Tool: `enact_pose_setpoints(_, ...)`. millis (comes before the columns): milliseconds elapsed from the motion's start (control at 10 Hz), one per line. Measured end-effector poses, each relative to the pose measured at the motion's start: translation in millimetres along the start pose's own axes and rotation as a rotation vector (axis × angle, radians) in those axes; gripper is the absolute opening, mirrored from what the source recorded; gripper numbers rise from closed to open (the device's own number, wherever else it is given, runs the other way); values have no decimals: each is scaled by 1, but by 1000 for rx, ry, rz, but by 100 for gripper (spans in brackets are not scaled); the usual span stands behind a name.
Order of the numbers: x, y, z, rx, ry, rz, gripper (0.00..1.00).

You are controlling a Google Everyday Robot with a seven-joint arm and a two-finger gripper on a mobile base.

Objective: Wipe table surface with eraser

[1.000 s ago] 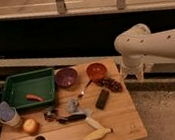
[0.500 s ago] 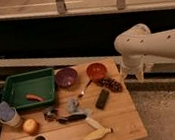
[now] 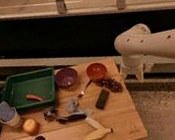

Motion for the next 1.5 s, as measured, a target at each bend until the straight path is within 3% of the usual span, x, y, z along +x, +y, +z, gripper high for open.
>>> enact_pose_setpoints(600, 0, 0, -1, -2, -1, -6, 64)
enact_pose_setpoints(800, 2, 5, -6, -2, -27, -70, 64)
enact_pose_setpoints(1000, 8, 35, -7, -2, -86, -191, 64)
enact_pose_setpoints(1200, 17, 48, -5, -3, -112, -243, 64)
enact_pose_setpoints(1400, 32, 78, -7, -48, -142, -322, 64)
enact_pose_setpoints(1500, 35, 82, -8, -55, -142, -336, 64)
